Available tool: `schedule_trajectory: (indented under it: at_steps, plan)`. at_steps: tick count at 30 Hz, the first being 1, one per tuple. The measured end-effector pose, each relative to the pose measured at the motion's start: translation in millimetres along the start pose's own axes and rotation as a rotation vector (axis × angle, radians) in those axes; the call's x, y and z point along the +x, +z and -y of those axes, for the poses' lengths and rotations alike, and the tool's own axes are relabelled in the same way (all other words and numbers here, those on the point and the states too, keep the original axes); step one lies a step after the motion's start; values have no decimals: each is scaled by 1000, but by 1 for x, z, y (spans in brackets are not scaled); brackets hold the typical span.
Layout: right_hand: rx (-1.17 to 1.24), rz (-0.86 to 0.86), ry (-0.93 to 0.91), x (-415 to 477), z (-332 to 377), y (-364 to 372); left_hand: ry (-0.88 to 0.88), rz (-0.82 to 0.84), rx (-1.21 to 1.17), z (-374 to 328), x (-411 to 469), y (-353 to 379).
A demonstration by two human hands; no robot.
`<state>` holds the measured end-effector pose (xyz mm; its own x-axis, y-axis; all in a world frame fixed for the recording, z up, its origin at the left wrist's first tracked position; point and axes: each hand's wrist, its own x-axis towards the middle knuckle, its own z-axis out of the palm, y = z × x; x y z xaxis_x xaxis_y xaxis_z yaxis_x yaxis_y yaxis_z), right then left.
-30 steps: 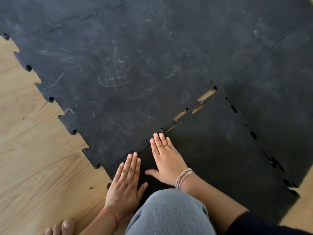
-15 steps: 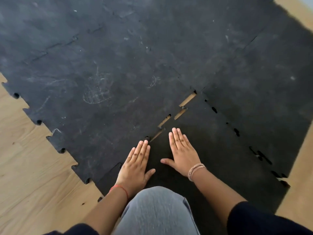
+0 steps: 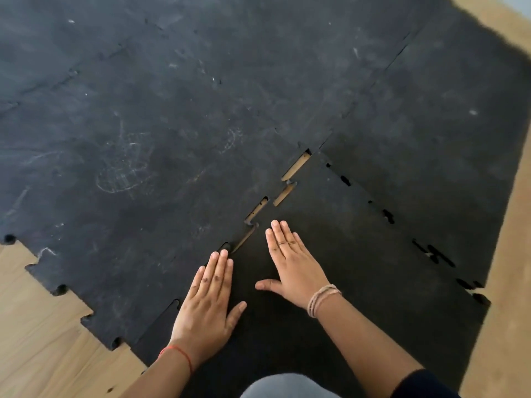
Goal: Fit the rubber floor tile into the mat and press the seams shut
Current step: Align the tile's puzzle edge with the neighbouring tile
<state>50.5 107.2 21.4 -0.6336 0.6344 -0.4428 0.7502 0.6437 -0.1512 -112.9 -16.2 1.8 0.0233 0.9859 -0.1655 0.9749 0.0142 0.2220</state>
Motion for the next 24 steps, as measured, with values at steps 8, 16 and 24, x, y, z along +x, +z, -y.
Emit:
schedule_trajectory:
  at_steps: [8, 16, 24]
  plan:
    - [257, -298, 663, 36, -111, -42, -6, -147, -140, -31, 15, 5]
    - [305, -626, 698, 84, -121, -61, -88, -172, -129, -38, 20, 14]
    - [234, -561, 828, 106, -115, -77, -100, -135, -114, -36, 19, 15]
